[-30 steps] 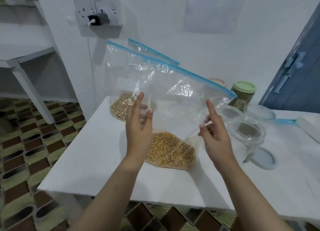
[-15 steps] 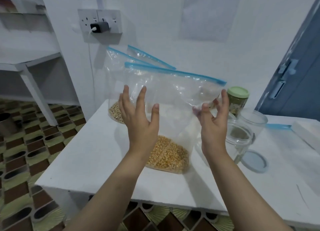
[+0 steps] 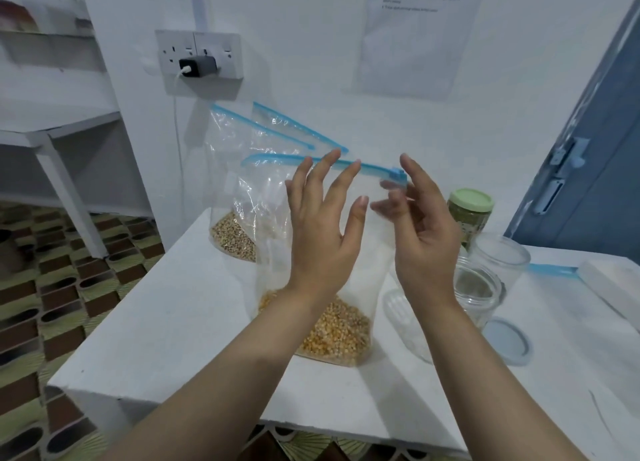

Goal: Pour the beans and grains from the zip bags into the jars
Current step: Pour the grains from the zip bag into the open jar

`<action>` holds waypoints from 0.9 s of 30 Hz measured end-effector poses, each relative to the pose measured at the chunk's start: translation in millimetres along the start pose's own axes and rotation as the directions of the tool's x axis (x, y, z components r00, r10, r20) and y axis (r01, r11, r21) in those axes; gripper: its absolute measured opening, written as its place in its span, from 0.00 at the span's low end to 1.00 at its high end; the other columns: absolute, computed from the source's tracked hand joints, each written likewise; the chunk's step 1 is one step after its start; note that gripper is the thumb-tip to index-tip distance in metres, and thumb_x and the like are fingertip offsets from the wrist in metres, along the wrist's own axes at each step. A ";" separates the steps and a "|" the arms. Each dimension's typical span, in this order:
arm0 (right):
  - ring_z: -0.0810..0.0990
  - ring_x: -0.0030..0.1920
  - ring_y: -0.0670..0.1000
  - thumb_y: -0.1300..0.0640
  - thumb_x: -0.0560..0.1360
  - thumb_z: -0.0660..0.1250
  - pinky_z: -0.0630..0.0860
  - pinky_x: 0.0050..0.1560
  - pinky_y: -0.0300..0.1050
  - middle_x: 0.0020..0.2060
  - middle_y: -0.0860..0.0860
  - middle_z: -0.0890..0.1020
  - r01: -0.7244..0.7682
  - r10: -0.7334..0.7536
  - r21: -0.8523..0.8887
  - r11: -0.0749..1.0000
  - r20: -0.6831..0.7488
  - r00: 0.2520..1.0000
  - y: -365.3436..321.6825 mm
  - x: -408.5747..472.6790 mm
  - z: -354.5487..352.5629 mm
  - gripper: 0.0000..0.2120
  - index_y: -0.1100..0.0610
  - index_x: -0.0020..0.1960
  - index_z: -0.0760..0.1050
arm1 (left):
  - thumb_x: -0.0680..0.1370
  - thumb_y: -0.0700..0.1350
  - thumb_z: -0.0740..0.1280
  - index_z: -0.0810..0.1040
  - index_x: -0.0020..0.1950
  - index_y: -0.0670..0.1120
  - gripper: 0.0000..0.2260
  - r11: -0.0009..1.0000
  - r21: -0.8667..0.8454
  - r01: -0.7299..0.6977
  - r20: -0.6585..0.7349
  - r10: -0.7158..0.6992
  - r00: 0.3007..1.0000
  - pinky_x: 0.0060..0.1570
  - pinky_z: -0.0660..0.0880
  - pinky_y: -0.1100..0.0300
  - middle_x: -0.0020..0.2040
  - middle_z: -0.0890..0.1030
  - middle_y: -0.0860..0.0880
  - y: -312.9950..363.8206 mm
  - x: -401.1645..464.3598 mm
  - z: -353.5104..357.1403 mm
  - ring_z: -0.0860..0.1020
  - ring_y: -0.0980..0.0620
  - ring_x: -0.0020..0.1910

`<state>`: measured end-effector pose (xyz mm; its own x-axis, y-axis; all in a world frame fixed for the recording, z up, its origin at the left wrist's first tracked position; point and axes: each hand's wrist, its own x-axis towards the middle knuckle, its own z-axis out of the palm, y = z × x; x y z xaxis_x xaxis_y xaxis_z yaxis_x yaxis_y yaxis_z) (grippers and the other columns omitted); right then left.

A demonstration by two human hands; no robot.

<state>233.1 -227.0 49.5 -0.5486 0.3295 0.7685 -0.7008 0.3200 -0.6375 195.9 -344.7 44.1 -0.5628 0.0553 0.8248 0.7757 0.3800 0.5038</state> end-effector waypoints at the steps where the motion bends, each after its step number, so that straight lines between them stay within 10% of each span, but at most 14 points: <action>1: 0.85 0.49 0.52 0.63 0.82 0.64 0.82 0.55 0.56 0.55 0.56 0.82 0.011 -0.010 0.008 1.000 -0.015 1.000 -0.6 0.9 0.2 0.18 0.50 0.70 0.72 | 0.83 0.46 0.62 0.73 0.72 0.47 0.17 1.000 -0.013 -0.021 -0.006 0.021 1.000 0.74 0.59 0.41 0.74 0.68 0.49 3.8 3.8 0.7 0.56 0.48 0.78; 10: 0.83 0.47 0.48 0.66 0.80 0.65 0.82 0.52 0.48 0.49 0.44 0.85 0.017 -0.013 0.157 0.987 -0.025 1.000 6.8 2.1 -5.3 0.18 0.52 0.67 0.74 | 0.82 0.41 0.65 0.81 0.63 0.48 0.12 0.989 -0.077 -0.122 -0.051 0.118 0.992 0.71 0.58 0.35 0.57 0.78 0.51 18.2 17.8 12.2 0.75 0.49 0.63; 17: 0.82 0.44 0.43 0.69 0.79 0.63 0.81 0.50 0.42 0.46 0.42 0.84 -0.018 0.016 0.227 0.974 0.013 1.000 16.2 4.0 -13.2 0.21 0.54 0.69 0.71 | 0.81 0.46 0.66 0.82 0.56 0.49 0.07 0.992 -0.064 -0.107 -0.018 0.106 0.994 0.67 0.61 0.33 0.52 0.77 0.54 18.0 23.3 15.8 0.75 0.50 0.59; 27: 0.85 0.41 0.53 0.73 0.79 0.61 0.82 0.47 0.44 0.47 0.50 0.85 -0.069 0.070 0.217 0.974 0.006 0.998 18.2 5.1 -21.5 0.20 0.55 0.64 0.77 | 0.80 0.45 0.67 0.79 0.52 0.50 0.02 0.999 -0.016 -0.038 0.035 0.039 0.999 0.75 0.39 0.35 0.57 0.79 0.61 7.6 30.6 9.9 0.69 0.55 0.71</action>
<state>227.4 -200.4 40.7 -0.5987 0.3459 0.7224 -0.7433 0.0961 -0.6621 181.8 -331.1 70.6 -0.5421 0.1027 0.8340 0.8012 0.3623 0.4762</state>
